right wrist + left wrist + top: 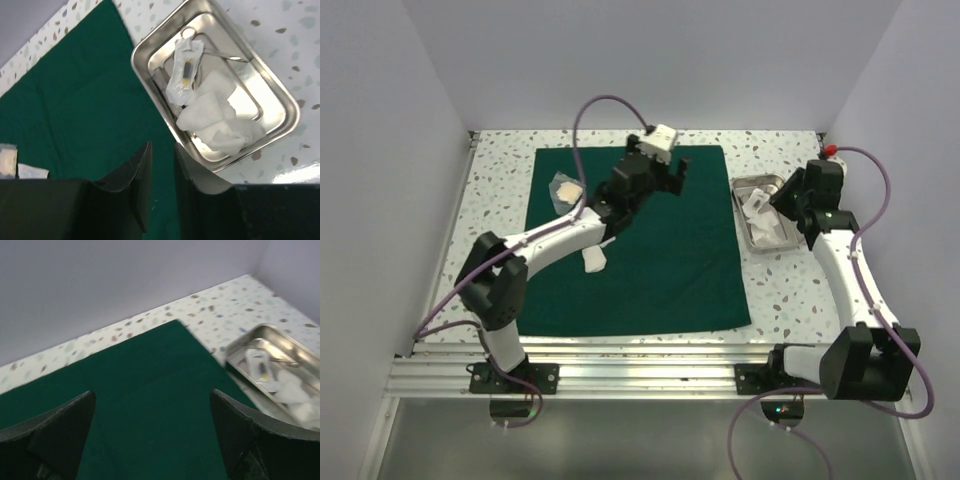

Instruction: Prepare the surgical pack

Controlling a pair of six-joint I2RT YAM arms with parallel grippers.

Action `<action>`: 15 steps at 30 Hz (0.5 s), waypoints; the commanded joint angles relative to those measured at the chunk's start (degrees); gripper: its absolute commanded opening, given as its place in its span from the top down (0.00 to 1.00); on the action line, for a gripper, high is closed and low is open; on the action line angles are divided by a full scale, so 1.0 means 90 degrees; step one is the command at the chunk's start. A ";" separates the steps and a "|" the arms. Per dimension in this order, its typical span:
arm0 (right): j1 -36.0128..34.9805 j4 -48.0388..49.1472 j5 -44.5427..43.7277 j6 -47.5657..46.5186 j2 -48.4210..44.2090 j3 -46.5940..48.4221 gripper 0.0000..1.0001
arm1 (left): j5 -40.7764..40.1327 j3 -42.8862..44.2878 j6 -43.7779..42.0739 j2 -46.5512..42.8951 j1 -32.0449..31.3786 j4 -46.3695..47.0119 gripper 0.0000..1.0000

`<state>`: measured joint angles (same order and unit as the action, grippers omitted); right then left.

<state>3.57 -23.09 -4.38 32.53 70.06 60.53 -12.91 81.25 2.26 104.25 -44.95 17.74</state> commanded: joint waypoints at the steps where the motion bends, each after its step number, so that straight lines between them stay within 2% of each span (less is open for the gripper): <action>1: -0.0347 0.0466 0.0477 -0.0265 0.0242 -0.0056 0.71 | -0.0919 -0.0989 0.0871 -0.0468 0.0696 -0.0604 0.00; 4: -0.0776 0.0583 0.0400 -0.0246 0.0340 -0.0046 0.70 | -0.1280 -0.1274 0.1125 -0.0519 0.1224 -0.0750 0.00; 7: -0.1079 0.0622 0.0292 -0.0226 0.0486 0.0022 0.70 | -0.1759 -0.1060 0.1447 -0.0217 0.1760 -0.1256 0.00; 15: -0.1451 0.0779 0.0302 -0.0158 0.0799 0.0061 0.66 | -0.2043 -0.0845 0.3282 0.0213 0.2728 -0.2174 0.00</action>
<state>-8.40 -18.55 -1.78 31.48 76.66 59.86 -28.36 70.89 22.44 105.14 -22.37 2.31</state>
